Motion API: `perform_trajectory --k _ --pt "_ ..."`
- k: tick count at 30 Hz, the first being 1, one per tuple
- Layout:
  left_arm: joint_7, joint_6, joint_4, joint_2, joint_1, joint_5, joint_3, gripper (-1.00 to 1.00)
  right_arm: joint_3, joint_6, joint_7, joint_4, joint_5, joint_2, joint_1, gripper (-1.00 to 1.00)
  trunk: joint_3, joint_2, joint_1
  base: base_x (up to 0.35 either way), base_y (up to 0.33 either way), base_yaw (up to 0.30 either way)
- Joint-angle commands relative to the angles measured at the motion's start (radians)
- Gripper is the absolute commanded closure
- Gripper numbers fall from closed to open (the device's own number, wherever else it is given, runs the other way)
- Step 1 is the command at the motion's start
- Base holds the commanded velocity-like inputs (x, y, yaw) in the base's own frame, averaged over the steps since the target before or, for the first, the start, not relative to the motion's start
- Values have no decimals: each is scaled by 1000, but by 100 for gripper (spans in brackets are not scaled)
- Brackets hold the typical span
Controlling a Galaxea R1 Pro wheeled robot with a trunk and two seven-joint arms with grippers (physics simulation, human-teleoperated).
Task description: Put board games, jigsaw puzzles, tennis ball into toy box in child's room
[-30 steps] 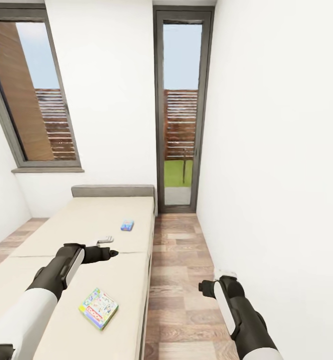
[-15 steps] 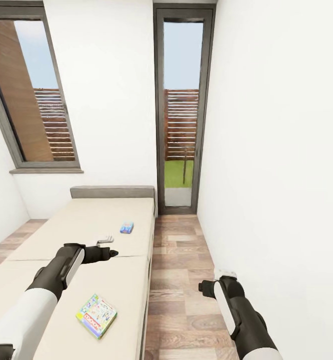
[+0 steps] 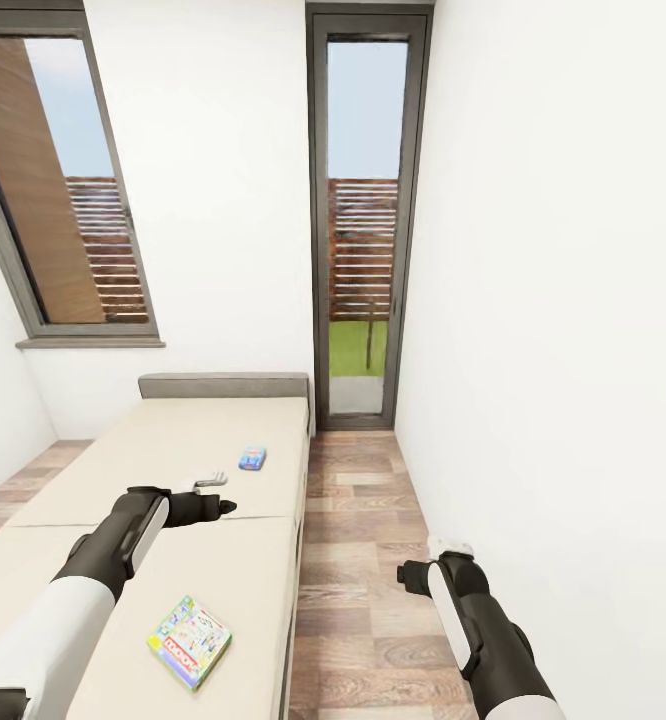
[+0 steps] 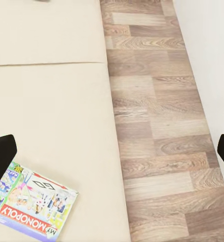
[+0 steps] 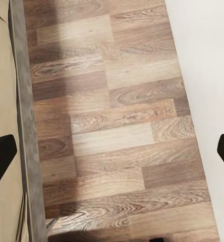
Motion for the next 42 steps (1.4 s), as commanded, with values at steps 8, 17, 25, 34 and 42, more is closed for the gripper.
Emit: perform_trajectory --k 8,17,25,34,42 --pt "0 7 -1 0 -1 6 1 -100 -1 3 -8 -1 -11 1 -1 -100 -2 -2 1 3 0 0" --pt "1 7 -1 0 -1 6 1 -100 -1 2 -8 -1 -11 1 -1 -100 -2 -2 1 0 0 0" --pt "6 6 -1 -1 -1 1 -1 -100 -1 7 -6 -2 -12 1 -1 -100 -2 -2 1 0 0 0" --pt "24 -41 16 -1 -1 -1 1 -100 -1 8 -6 -2 -11 1 -1 -100 -7 -2 1 0 0 0" --pt "65 -100 101 -5 -1 -3 2 -100 -2 9 -7 -2 -11 1 -1 -100 -20 -2 1 0 0 0"
